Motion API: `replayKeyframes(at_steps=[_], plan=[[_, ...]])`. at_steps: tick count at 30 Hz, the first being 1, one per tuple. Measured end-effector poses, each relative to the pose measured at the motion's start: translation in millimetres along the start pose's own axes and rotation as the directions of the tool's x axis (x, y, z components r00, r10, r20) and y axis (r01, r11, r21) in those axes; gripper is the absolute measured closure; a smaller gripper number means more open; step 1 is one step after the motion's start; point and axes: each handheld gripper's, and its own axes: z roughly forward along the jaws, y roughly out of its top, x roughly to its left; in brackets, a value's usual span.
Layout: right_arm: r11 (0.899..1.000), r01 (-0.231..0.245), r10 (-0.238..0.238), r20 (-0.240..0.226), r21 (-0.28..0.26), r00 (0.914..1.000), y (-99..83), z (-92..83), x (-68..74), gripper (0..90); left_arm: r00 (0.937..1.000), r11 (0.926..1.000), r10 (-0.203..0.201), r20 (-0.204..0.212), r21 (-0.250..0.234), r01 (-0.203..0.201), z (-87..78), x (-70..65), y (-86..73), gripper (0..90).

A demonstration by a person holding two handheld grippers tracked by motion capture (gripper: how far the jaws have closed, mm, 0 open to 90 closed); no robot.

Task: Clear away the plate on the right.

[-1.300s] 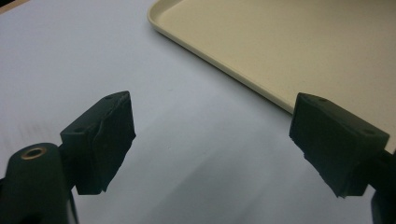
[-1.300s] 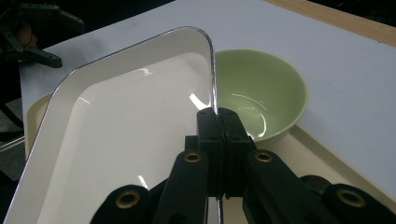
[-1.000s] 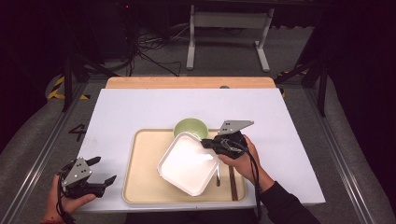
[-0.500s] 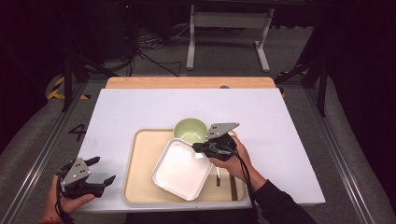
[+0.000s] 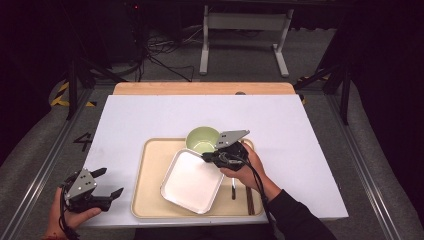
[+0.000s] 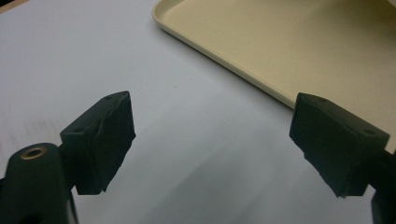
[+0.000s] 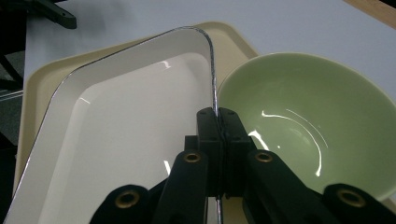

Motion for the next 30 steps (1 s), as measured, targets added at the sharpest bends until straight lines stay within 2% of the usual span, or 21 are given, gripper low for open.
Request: replayKeyframes(at_steps=[5, 8, 16, 20, 22, 26, 29, 30], plan=[[0.999, 0.034, -0.034, -0.008, 0.017, 0.9994, 2.7, 7.5, 2.9, 89.7, 1.0000, 1.0000, 0.002, 0.000, -0.001, -0.002, -1.4, -1.8, 0.6, 15.0], [0.999, 0.050, -0.049, -0.029, 0.019, 0.9984, 3.6, 13.1, 5.4, 89.7, 1.0000, 1.0000, -0.002, 0.001, -0.002, 0.002, -1.0, -0.7, -0.3, 14.9], [0.998, 0.057, -0.056, -0.012, 0.027, 0.9983, 5.7, 17.7, 6.6, 89.5, 1.0000, 1.0000, 0.006, 0.000, 0.005, -0.006, 0.0, -1.0, 0.1, 14.6], [0.996, 0.084, -0.084, 0.009, 0.030, 0.9964, 8.3, 20.9, 9.4, 88.5, 1.0000, 1.0000, -0.003, -0.002, 0.004, 0.003, -0.6, -1.5, 0.2, 14.6], [0.997, 0.077, -0.077, 0.010, 0.020, 0.9970, 8.3, 20.2, 8.7, 85.1, 1.0000, 1.0000, 0.002, -0.002, 0.003, -0.002, -0.6, -2.0, 0.5, 14.6], [0.998, 0.061, -0.061, 0.021, 0.003, 0.9979, 8.8, 17.6, 6.1, 85.0, 1.0000, 1.0000, -0.007, 0.000, -0.003, 0.007, -1.0, -0.7, -0.8, 14.6], [0.998, 0.057, -0.057, 0.019, -0.011, 0.9982, 9.6, 15.9, 7.5, 89.0, 1.0000, 1.0000, -0.005, 0.002, -0.006, 0.005, -1.6, -0.3, -1.0, 14.6], [0.998, 0.057, -0.057, 0.005, -0.016, 0.9983, 9.6, 13.4, 9.1, 90.0, 1.0000, 1.0000, -0.005, 0.002, -0.004, 0.005, -1.6, -0.7, -0.7, 14.6]])
